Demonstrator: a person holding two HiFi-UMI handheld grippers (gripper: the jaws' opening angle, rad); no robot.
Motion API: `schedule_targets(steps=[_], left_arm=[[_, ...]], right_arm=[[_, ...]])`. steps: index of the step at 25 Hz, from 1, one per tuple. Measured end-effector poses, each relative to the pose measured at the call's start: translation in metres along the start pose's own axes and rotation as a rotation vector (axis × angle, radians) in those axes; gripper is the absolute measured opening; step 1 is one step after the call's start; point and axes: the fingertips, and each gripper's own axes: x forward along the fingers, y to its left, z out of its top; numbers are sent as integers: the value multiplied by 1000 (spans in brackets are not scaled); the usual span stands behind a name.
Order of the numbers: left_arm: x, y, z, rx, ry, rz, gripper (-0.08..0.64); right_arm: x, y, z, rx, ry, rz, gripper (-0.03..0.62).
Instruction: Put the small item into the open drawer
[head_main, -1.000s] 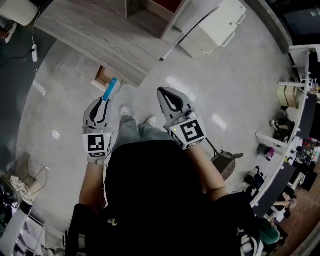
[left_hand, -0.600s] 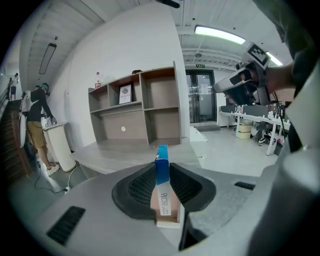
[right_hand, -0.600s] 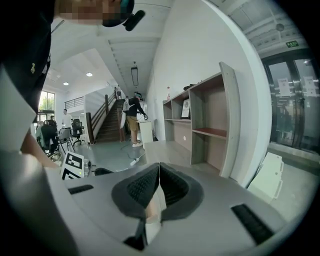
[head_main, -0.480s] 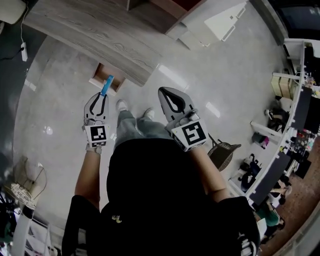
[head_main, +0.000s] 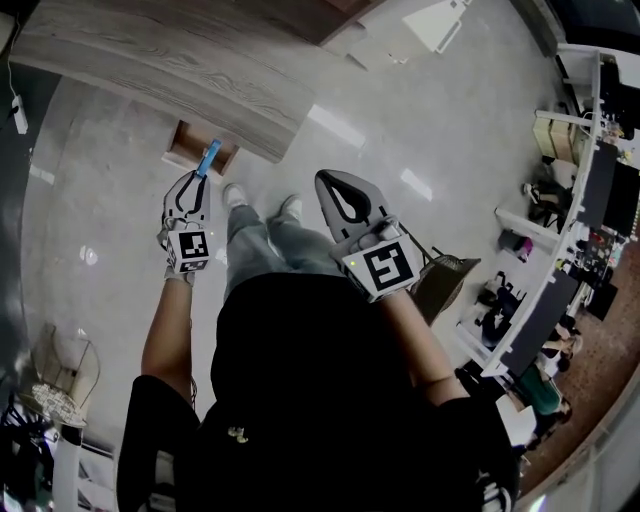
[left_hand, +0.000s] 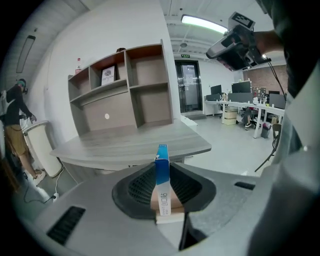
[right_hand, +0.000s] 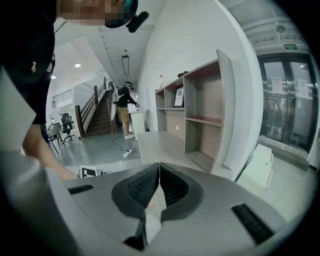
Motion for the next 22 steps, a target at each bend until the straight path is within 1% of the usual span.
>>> schedule_targets(steps=[7,12,18,22], left_arm=[[24,-8,-32,45,37,-46,89],[35,-10,-49,43,63,-55,89],[45,-14,-60,49,95,-72,91],[49,-17,-63,31,110,-86,93]], right_arm=[[-3,-4,-12,13,39,-35,12],[-4,-5,-20,17,58,-47,13],[-4,-5,-24,22,73,-43,12],[-4,-5,-24,21,68,-33,13]])
